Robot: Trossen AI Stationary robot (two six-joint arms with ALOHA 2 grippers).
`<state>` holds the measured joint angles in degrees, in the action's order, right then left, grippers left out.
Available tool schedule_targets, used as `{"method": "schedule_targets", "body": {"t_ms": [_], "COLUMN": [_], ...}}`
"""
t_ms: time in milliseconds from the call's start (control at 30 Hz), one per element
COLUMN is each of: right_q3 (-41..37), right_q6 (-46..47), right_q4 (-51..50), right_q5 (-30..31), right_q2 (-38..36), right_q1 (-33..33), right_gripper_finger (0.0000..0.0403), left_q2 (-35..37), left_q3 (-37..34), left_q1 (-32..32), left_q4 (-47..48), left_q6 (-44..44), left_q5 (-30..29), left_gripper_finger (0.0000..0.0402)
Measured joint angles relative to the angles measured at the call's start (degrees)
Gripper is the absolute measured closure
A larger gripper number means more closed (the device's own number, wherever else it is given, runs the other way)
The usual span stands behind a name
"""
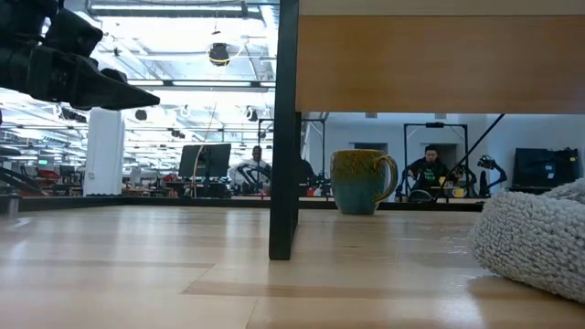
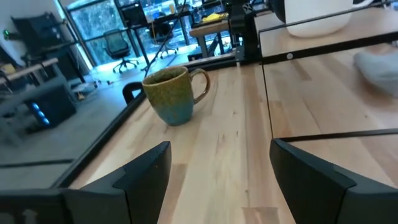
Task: Stack small to large cups/mugs on shelf
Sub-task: Put the blue mug on the shelf
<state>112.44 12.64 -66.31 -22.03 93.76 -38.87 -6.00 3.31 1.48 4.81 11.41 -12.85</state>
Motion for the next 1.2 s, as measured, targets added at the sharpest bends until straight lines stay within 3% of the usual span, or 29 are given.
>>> {"method": "schedule_targets", "body": {"t_ms": [233, 500, 700, 767, 1067, 1200], "right_q3": [0.00, 0.00, 0.00, 0.00, -0.03, -0.09], "right_q6": [0.13, -17.88, -33.06, -36.32, -46.34, -53.10], "right_q4": [1.71, 2.48, 2.52, 2.52, 0.56, -1.80], "right_q5": [1.14, 1.32, 10.37, 13.01, 13.93, 18.40], "right_q2": [0.00, 0.00, 0.00, 0.02, 4.09, 6.72], "right_q1": [0.02, 0.64, 0.61, 0.62, 5.22, 8.59], "right_gripper_finger": [0.0276, 0.0276, 0.0276, 0.0276, 0.0276, 0.0276], "left_q2": [0.00, 0.00, 0.00, 0.00, -0.02, -0.02], "left_q3": [-0.11, -0.03, 0.00, 0.00, 0.09, 0.09], "left_q1": [0.02, 0.00, 0.00, 0.02, 0.00, 0.00], "left_q4": [-0.74, -0.02, 0.15, 0.17, 0.79, 0.82], "left_q6": [0.62, 1.14, 0.97, 0.97, -1.95, -2.44], "left_q5": [-0.12, -0.08, -0.05, -0.05, 0.01, 0.01], "left_gripper_finger": [0.0136, 0.0136, 0.0136, 0.0136, 0.0136, 0.0136]}}
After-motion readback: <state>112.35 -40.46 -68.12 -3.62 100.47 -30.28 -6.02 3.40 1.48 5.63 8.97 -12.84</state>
